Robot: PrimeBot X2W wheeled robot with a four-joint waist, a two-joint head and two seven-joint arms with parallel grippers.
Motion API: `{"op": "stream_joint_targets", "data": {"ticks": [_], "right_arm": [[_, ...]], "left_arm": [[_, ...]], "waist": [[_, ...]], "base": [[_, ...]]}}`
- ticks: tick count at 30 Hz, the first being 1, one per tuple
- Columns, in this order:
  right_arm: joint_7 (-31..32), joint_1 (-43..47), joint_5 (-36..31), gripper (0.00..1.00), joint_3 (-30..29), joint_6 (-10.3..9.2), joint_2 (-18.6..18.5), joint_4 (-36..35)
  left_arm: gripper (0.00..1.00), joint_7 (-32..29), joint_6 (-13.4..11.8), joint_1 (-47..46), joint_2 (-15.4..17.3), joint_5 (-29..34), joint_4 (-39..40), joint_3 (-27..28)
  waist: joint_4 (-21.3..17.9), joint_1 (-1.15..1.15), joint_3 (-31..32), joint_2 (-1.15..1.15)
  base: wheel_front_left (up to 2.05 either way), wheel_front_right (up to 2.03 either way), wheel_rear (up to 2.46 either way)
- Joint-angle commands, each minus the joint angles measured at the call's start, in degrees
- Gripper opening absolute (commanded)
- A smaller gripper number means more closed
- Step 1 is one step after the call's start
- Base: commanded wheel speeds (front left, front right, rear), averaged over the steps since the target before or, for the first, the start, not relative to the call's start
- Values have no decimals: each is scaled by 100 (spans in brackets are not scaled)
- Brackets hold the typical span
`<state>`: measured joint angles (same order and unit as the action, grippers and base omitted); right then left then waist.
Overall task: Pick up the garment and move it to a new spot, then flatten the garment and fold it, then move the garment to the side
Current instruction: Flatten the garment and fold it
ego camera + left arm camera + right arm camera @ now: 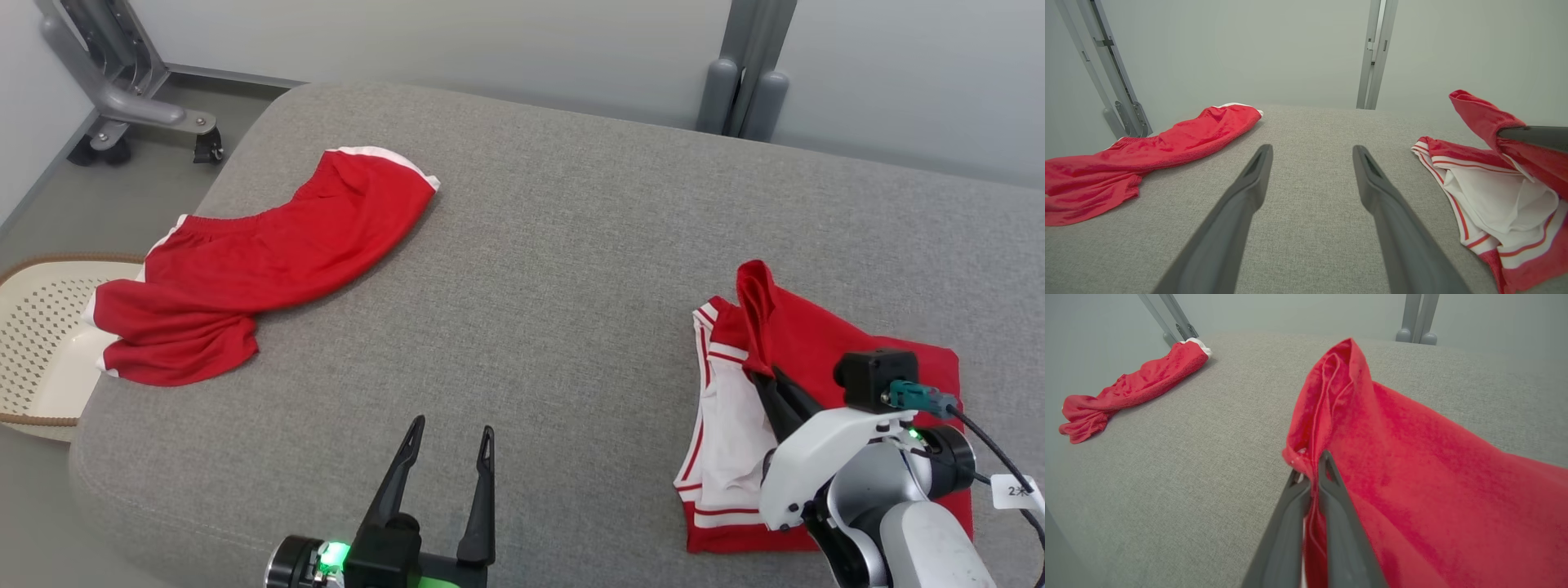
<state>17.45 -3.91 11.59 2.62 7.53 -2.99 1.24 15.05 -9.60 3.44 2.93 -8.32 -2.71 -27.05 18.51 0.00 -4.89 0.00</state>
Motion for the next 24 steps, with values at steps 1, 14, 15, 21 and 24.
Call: {"op": "stream_joint_targets", "data": {"ticks": [1, 14, 15, 21, 24], "right_arm": [[31, 76, 47, 0, 72, -9, -3, 32], [-88, 132, 641, 100, 392, -9, 5, -397], [-135, 136, 648, 100, 390, -9, 5, -535], [-389, 176, 520, 100, 203, -9, -33, -968], [-743, 143, 594, 100, 151, -5, -189, -905]], "left_arm": [[100, 17, -9, 60, -3, -34, 4, -8], [100, 17, -128, -22, -3, -121, -5, 11], [100, 17, -132, -12, -3, -115, -4, 24], [100, 17, -155, 44, -1, -134, 39, 185], [100, 17, -161, 62, 1, -138, 78, 301]], "waist": [[28, 0, -32, 0], [-319, 0, -85, 0], [-401, 0, -67, 0], [-918, 0, 63, 0], [-1185, 0, 130, 0]], "base": [[0, 0, 0], [0, 0, 0], [0, 0, 0], [0, 0, 0], [0, 0, 0]]}}
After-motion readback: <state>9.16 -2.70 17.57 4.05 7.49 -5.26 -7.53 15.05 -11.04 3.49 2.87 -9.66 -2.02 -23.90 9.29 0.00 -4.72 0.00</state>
